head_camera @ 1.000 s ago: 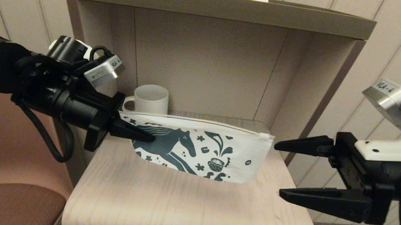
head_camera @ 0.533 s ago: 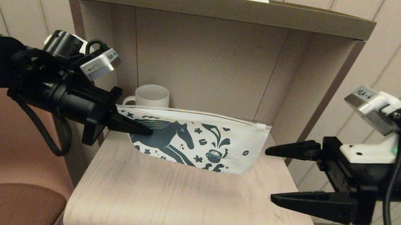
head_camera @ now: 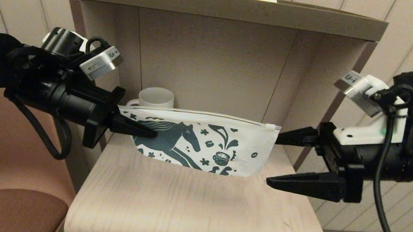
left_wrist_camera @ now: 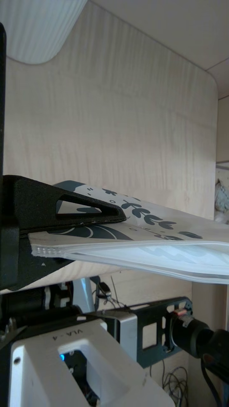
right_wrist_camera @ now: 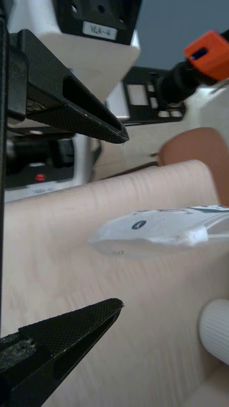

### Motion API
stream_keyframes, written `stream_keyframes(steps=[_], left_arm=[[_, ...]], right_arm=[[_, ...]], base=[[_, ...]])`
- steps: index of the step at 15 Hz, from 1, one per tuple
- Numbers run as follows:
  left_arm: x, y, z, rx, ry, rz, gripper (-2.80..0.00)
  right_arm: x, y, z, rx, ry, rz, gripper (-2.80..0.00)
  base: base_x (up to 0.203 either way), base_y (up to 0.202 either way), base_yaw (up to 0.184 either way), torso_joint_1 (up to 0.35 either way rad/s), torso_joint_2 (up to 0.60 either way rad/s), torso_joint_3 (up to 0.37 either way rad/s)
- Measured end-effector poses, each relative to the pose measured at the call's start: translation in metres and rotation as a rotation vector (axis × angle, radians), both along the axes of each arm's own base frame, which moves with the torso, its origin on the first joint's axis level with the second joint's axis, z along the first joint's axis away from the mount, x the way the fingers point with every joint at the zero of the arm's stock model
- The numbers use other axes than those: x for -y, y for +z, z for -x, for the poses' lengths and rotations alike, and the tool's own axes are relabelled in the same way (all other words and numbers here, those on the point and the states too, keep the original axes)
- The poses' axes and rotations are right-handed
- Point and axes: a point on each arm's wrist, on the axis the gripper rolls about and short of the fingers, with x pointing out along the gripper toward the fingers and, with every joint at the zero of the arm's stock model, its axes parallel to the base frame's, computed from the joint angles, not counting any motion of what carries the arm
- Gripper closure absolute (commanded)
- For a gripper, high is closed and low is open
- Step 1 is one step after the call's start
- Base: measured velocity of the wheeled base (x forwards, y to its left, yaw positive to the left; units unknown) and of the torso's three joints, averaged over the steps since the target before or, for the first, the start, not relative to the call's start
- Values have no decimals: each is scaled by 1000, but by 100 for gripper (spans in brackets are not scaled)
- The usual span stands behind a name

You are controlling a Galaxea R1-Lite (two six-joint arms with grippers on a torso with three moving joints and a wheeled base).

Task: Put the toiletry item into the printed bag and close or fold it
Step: Hand it to the other hand

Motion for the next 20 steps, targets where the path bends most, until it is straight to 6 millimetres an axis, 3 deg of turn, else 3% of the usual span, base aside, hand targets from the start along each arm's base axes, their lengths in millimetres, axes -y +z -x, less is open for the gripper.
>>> stream_keyframes(steps=[4, 20], left_arm=[[-1, 5, 6, -12, -31, 28, 0], [-2, 7, 12, -21, -56, 48, 0]], right_arm=[[-18, 1, 1, -2, 4, 112, -280], [-47, 10, -14, 42, 74, 102, -280]], base=[[0, 0, 0, 0, 0, 0], [0, 0, 0, 0, 0, 0]])
